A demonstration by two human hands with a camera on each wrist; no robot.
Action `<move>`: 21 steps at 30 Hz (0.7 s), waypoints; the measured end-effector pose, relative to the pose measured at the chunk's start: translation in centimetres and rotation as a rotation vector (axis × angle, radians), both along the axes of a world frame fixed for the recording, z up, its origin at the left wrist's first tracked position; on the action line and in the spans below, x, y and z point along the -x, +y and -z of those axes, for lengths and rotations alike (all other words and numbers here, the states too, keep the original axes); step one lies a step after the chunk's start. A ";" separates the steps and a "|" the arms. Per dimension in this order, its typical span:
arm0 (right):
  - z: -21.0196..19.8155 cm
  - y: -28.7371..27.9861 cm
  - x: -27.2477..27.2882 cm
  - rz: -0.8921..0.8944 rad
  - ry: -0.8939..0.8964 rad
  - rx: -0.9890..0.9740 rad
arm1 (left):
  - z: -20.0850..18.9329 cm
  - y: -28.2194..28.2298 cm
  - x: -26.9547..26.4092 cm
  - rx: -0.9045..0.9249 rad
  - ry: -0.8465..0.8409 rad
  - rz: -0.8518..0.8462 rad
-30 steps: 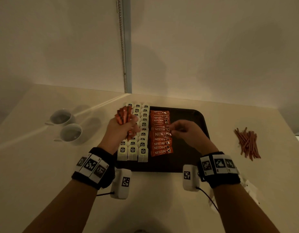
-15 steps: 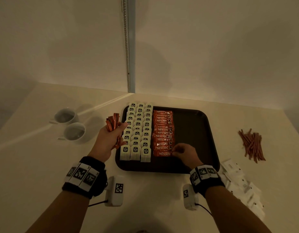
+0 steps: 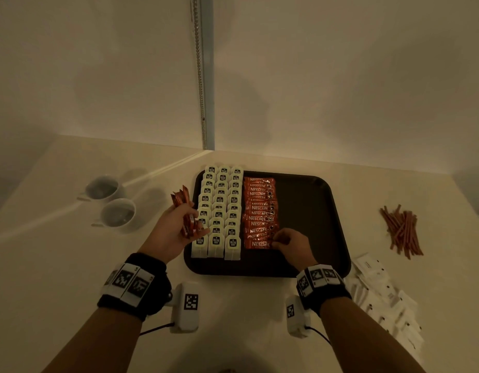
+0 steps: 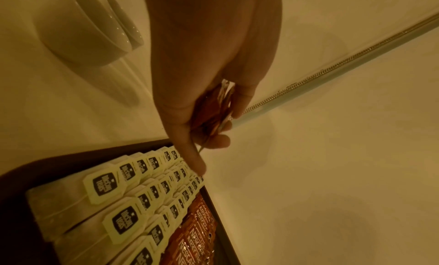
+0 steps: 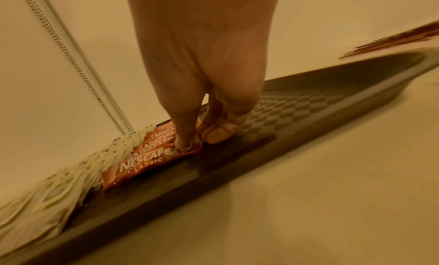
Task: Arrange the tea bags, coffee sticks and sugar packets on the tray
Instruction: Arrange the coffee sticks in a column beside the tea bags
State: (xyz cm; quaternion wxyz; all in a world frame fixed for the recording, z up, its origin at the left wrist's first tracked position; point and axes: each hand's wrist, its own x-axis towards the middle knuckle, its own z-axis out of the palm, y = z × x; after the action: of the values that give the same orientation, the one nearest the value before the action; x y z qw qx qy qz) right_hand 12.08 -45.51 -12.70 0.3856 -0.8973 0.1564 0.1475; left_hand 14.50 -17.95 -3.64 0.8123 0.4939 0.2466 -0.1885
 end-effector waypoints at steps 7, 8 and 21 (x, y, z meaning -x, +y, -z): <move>-0.1 0.2 0.2 -0.035 0.003 -0.013 | -0.3 -0.7 0.5 -0.010 -0.029 0.057; -0.1 0.2 0.2 -0.037 -0.005 -0.015 | -0.3 -0.8 0.5 -0.016 -0.031 0.059; -0.1 0.2 0.3 -0.018 -0.036 -0.030 | -0.3 -0.8 0.7 -0.053 -0.041 0.060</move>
State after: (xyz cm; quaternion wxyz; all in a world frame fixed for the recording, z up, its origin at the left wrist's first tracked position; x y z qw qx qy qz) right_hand 11.76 -45.30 -12.60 0.4004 -0.8952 0.1390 0.1375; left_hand 13.78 -18.72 -3.31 0.7978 0.5262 0.2197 -0.1960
